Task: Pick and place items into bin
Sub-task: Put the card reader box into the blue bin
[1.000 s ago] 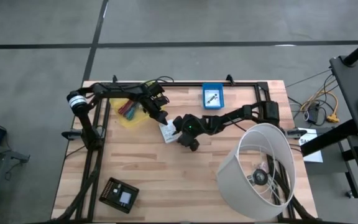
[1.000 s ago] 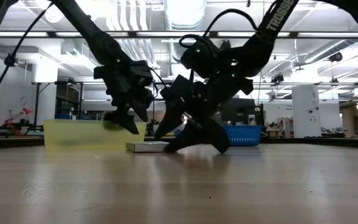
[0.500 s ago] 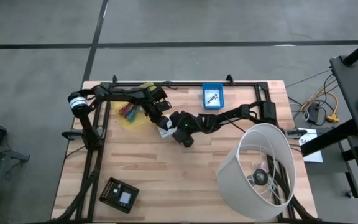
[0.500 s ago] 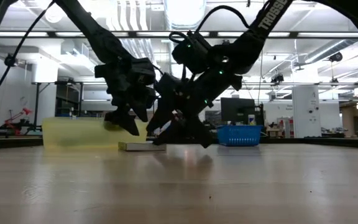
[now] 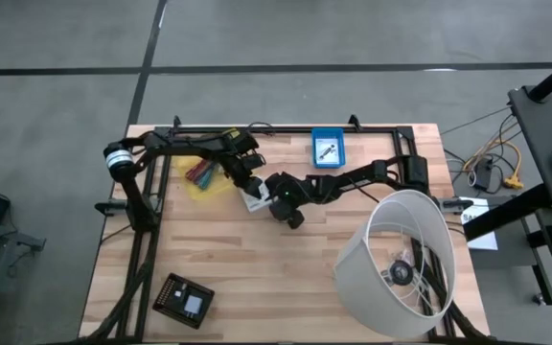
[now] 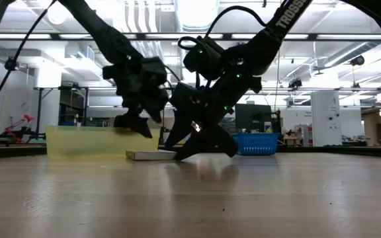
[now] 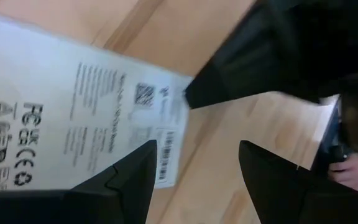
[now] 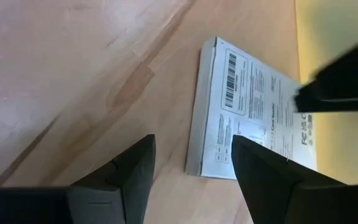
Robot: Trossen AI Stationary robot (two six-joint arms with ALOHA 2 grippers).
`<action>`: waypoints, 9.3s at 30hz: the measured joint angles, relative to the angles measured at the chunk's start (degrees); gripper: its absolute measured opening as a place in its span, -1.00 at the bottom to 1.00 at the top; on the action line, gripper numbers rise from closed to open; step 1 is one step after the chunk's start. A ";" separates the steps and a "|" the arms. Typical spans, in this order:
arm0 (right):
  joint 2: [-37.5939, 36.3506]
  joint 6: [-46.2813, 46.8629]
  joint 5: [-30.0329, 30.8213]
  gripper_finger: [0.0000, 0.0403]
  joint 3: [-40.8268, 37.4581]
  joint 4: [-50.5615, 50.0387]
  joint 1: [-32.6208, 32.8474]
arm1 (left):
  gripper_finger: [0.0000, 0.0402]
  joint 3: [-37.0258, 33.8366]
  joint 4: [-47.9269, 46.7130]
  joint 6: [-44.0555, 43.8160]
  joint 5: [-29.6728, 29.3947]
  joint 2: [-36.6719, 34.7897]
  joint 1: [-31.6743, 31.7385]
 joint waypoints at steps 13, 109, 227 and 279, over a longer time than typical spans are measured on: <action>1.20 6.53 -4.85 0.00 1.84 -0.25 -2.29 | 0.05 4.61 -1.16 -1.36 -0.52 -7.15 0.00; -10.23 -11.92 -18.83 0.03 -1.00 -30.99 -1.16 | 0.05 5.02 -1.41 -29.95 -22.03 -9.27 -15.03; -16.23 -6.12 -10.38 0.00 -2.07 -32.74 -0.42 | -0.95 1.22 13.47 -32.66 -21.23 10.74 -19.58; -21.46 -7.26 -10.21 0.00 2.73 -32.15 -0.11 | -0.95 0.87 21.48 -30.67 -19.81 10.85 -19.56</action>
